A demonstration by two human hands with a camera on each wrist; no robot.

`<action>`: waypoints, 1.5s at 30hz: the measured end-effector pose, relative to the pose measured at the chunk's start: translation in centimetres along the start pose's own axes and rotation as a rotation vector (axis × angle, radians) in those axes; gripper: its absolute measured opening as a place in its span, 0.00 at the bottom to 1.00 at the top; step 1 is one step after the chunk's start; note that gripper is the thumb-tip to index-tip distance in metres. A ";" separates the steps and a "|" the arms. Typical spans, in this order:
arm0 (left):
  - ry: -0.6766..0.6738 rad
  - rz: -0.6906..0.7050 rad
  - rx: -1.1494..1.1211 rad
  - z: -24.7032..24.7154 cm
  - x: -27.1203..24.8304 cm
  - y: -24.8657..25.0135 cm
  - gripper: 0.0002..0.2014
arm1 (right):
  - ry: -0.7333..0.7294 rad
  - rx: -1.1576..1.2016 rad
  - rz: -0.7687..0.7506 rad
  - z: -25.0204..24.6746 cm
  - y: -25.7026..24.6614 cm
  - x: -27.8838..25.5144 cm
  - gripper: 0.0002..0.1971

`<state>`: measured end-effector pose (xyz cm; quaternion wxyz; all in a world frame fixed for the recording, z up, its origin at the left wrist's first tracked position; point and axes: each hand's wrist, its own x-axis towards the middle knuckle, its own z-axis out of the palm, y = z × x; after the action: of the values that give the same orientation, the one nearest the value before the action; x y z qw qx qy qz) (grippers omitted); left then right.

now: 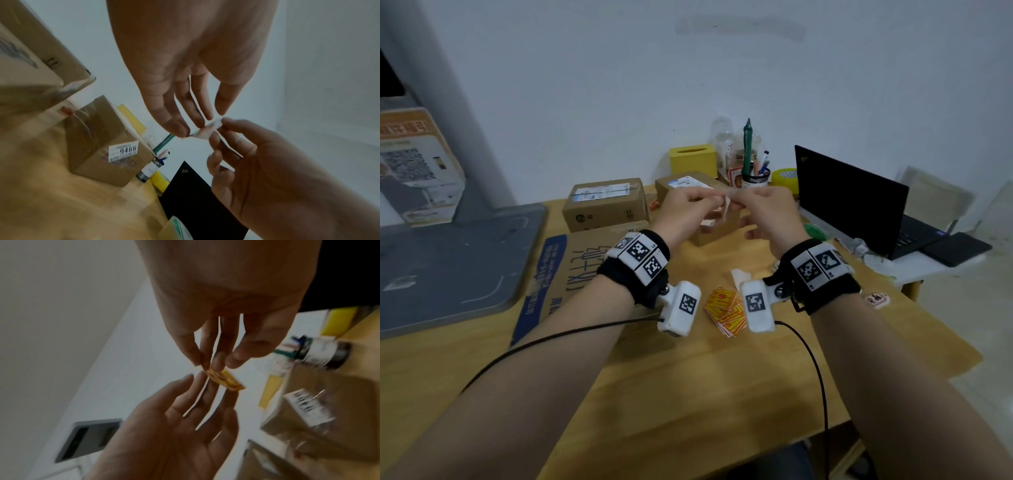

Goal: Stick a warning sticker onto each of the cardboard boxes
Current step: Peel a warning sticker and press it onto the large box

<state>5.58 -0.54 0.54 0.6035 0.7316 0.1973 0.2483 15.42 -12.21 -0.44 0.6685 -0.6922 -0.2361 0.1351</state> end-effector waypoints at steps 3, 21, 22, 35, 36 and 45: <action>0.037 0.026 0.012 -2.9 -1.2 0.1 0.11 | -0.119 -0.059 -0.053 2.5 -1.4 -1.1 0.16; 0.166 -0.130 -0.216 -14.7 -11.1 -1.9 0.08 | -0.355 -0.235 -0.088 11.3 -0.9 -7.2 0.12; 0.171 -0.127 -0.182 -14.7 -11.6 -2.1 0.08 | -0.361 -0.250 -0.092 11.4 -0.6 -7.6 0.13; 0.323 -0.119 0.406 -15.5 -14.6 -6.5 0.04 | -0.356 -0.364 -0.048 11.8 3.7 -9.6 0.15; 0.318 -0.127 0.436 -15.5 -14.4 -6.7 0.04 | -0.364 -0.363 -0.041 11.9 3.9 -9.8 0.15; 0.362 -0.133 0.509 -15.5 -13.9 -8.3 0.09 | -0.360 -0.463 -0.001 12.2 4.4 -10.7 0.08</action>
<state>-14.77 5.01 -7.03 0.3710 0.7885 0.4047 0.2773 0.85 -7.10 -7.05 0.4401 -0.7911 -0.3760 0.1979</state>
